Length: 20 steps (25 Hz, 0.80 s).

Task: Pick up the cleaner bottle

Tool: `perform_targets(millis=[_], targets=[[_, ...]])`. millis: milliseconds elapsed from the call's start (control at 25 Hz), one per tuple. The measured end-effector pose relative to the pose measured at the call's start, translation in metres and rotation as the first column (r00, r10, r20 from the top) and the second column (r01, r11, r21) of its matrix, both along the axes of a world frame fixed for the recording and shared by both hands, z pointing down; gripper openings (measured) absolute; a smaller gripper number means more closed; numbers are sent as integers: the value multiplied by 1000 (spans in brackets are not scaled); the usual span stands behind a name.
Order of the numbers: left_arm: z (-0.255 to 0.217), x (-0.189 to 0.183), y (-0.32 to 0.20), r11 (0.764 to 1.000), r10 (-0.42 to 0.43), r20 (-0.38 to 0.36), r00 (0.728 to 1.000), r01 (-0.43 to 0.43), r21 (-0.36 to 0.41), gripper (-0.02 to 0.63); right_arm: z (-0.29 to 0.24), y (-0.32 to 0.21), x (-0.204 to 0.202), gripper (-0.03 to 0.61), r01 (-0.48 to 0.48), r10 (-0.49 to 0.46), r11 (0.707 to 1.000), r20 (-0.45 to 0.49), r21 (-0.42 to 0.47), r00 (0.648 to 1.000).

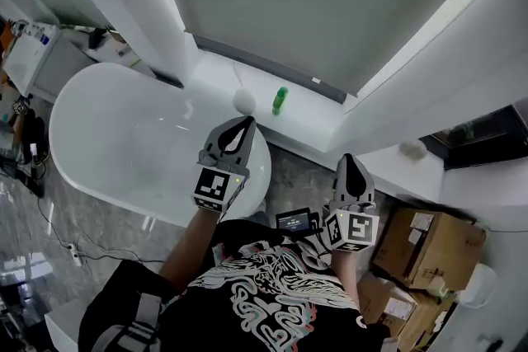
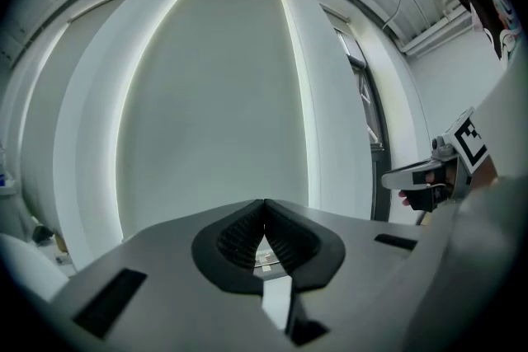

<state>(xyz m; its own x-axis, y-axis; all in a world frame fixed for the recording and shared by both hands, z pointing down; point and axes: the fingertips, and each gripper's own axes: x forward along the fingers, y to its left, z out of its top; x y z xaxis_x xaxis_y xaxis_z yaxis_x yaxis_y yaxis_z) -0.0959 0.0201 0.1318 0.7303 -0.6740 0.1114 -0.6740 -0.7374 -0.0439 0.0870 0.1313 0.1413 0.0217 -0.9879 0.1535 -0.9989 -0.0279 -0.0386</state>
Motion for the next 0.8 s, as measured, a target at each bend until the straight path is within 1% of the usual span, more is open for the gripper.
perform_targets(millis=[120, 400, 680, 800], targets=[[7, 0, -16, 1000, -16, 4, 1000, 16, -10, 17, 4, -9, -2, 26, -1, 1, 1000, 2, -18, 1000], [18, 1, -46, 999, -38, 11, 999, 38, -14, 17, 10, -34, -1, 26, 3, -3, 1000, 16, -23, 1000], [15, 8, -69, 999, -46, 9, 999, 46, -3, 17, 12, -60, 1, 26, 31, -31, 999, 10, -23, 999], [14, 16, -78, 999, -47, 32, 998, 46, 14, 17, 14, -73, 8, 26, 38, -37, 999, 23, -26, 999]])
